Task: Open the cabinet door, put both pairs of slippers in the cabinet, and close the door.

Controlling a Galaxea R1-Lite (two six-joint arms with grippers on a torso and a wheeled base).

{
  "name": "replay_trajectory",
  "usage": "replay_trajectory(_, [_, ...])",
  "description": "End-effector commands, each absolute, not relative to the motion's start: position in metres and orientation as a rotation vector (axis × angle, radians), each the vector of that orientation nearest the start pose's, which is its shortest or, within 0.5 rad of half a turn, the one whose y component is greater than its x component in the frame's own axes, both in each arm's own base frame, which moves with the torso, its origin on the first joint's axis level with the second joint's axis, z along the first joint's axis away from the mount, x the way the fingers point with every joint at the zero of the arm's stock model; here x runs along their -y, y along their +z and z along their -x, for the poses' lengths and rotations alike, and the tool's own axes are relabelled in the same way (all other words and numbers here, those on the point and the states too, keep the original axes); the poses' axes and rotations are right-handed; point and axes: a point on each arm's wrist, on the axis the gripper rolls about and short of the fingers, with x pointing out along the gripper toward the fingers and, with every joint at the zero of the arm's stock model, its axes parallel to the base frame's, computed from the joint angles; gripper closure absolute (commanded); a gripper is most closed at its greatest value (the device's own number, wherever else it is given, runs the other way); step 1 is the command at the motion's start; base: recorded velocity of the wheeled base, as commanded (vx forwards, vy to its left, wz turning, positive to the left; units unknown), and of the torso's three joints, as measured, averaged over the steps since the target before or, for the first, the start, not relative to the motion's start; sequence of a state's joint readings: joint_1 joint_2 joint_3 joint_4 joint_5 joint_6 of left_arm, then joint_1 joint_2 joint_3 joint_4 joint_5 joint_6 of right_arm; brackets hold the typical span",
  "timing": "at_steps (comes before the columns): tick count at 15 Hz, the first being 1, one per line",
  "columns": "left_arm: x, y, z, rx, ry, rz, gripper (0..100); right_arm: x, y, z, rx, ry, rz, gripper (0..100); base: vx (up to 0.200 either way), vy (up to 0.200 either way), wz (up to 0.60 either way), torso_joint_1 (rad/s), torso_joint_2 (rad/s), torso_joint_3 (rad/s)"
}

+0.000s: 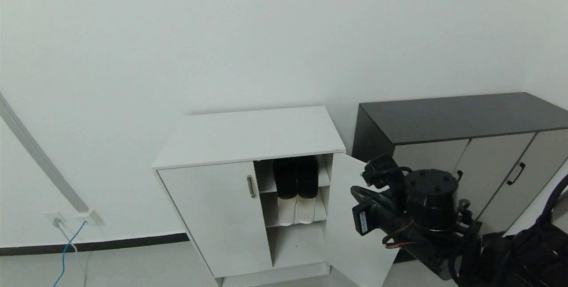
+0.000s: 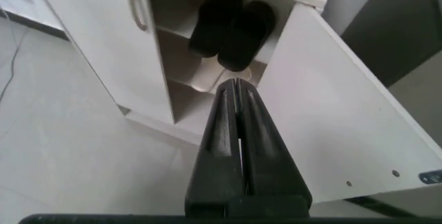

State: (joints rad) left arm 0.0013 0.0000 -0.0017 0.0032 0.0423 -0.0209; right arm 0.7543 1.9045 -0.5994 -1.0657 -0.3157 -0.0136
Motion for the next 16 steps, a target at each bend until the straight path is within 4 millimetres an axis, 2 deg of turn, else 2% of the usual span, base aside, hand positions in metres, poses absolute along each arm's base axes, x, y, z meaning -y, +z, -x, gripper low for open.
replay_trajectory(1, [-0.001,0.076,0.023,-0.003,0.045,0.021,100,-0.209,0.107,-0.242,-0.208,0.418,0.136,100,0.000,0.000,0.00,0.000,0.00,0.000])
replay_trajectory(4, [-0.001,0.076,0.023,-0.003,0.045,0.021,100,-0.202,0.107,-0.270,-0.176,0.348,0.110,100,0.000,0.000,0.00,0.000,0.00,0.000])
replay_trajectory(6, [-0.001,0.076,0.023,-0.003,0.045,0.021,100,-0.191,0.111,-0.298,-0.151,0.276,0.085,100,0.000,0.000,0.00,0.000,0.00,0.000])
replay_trajectory(9, [-0.001,0.076,0.023,-0.003,0.045,0.021,100,-0.167,0.105,-0.333,-0.198,0.188,0.062,100,0.000,0.000,0.00,0.000,0.00,0.000])
replay_trajectory(13, [-0.001,0.076,0.023,-0.003,0.045,0.021,100,-0.148,0.091,-0.358,-0.270,0.174,0.004,100,0.000,0.000,0.00,0.000,0.00,0.000])
replay_trajectory(16, [-0.001,0.076,0.023,-0.003,0.045,0.021,100,-0.142,0.087,-0.367,-0.335,0.180,-0.039,100,0.000,0.000,0.00,0.000,0.00,0.000])
